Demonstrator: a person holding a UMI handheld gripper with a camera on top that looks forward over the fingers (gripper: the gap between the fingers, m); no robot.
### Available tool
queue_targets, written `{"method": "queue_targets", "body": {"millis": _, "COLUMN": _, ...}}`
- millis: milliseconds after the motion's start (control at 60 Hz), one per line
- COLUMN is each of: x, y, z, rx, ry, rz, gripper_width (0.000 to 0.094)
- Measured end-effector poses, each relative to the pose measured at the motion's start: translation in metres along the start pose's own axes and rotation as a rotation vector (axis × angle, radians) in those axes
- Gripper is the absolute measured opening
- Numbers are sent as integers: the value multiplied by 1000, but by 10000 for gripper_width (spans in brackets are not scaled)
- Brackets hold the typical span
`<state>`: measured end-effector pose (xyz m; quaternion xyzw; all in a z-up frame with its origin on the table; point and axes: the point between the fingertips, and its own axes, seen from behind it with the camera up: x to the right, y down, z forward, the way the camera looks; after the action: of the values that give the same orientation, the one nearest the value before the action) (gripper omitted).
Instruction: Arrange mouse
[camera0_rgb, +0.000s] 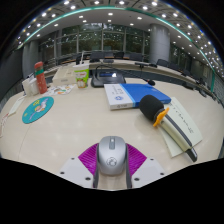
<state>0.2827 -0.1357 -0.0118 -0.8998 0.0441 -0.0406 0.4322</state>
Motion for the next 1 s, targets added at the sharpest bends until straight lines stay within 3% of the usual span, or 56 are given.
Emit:
{"method": "queue_targets", "body": {"millis": 133, "x": -2, "y": -24, "z": -12, "rx": 17, "ry": 52, "rz": 26, "gripper_width": 366}}
{"method": "queue_targets", "body": {"millis": 250, "x": -25, "y": -93, "z": -38, "rx": 117, "ry": 70, "rz": 62, "gripper_width": 366}}
{"method": "queue_targets", "body": {"millis": 433, "x": -121, "y": -228, "z": -70, "rx": 292, "ry": 34, "rz": 83, "gripper_width": 365}}
{"method": "queue_targets", "body": {"millis": 550, "x": -204, "y": -268, "z": -51, "rx": 309, "ry": -14, "rz": 76, "gripper_width": 363}}
{"method": "queue_targets", "body": {"millis": 650, "x": -279, "y": -263, "z": -11, "rx": 260, "ry": -59, "rz": 68, "gripper_width": 363}}
{"method": "queue_targets", "body": {"millis": 767, "x": -340, "y": -220, "z": 47, "rx": 155, "ry": -72, "rz": 36, "gripper_width": 363}}
{"method": "queue_targets", "body": {"millis": 883, "x": -371, "y": -171, "z": 94, "rx": 45, "ry": -78, "rz": 19, "gripper_width": 365}}
{"method": "queue_targets", "body": {"millis": 1000, "x": -379, "y": -141, "z": 120, "rx": 2, "ry": -60, "rz": -3, "gripper_width": 390}}
